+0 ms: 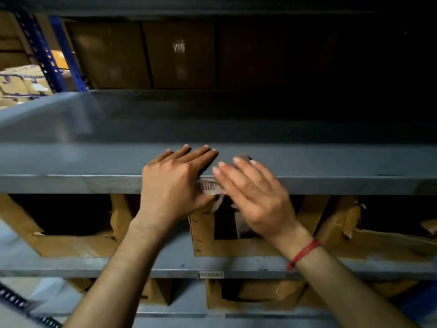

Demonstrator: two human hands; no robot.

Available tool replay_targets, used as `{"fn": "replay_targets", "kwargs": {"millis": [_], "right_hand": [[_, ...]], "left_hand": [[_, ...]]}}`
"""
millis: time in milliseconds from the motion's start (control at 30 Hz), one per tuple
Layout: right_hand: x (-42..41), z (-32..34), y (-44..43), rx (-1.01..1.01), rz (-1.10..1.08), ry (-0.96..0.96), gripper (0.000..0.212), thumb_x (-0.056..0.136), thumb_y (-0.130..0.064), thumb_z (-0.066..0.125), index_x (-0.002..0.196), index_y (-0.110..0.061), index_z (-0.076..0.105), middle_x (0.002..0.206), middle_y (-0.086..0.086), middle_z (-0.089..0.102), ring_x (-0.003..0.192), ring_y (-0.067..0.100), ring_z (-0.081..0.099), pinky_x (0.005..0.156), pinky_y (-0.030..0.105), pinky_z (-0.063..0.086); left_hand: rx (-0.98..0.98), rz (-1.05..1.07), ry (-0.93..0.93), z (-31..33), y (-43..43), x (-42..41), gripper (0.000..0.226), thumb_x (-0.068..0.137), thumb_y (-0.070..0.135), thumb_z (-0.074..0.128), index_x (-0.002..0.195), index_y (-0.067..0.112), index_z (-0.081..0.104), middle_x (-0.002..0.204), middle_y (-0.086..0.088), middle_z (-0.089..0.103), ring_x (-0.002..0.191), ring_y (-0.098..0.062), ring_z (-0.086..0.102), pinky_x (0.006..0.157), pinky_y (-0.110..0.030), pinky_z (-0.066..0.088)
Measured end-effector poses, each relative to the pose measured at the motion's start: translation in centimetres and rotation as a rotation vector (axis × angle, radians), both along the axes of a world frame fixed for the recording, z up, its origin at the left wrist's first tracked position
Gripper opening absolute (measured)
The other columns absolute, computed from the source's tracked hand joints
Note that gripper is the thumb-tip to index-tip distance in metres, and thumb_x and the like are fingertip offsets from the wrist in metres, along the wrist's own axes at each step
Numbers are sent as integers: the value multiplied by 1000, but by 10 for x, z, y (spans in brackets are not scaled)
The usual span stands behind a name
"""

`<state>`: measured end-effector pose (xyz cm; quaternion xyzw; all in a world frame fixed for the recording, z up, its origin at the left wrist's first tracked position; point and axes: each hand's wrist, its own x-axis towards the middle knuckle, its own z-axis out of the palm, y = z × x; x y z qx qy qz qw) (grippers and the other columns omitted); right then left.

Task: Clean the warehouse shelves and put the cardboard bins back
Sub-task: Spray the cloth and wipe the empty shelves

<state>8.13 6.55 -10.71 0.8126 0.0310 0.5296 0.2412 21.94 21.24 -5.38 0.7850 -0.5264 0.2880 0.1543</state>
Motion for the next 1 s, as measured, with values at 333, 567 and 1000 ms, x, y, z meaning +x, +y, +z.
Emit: {"fn": "replay_targets", "kwargs": {"millis": [333,567,1000], "right_hand": [[-13,-7,-2,361,-123,-256,45,102,-34,40,126,-7,66,127,10,66,129,28,49,114,50,32],[-13,1,-5,71,-71,-52,40,94,-8,65,134,-12,61,137,9,61,127,27,58,104,45,47],[8,-4,16,420,-147,-318,32,103,-17,45,118,-8,72,113,15,70,116,28,59,108,44,41]], "left_hand": [[40,15,7,0,-1,-1,83,77,78,33,144,33,52,143,7,56,130,-24,56,104,-44,46],[26,-10,-1,-2,-1,-1,82,77,74,37,142,28,55,140,2,59,127,-27,58,102,-47,48],[39,-16,9,0,-3,-4,85,74,72,31,140,26,57,137,-1,61,126,-31,59,100,-49,48]]}}
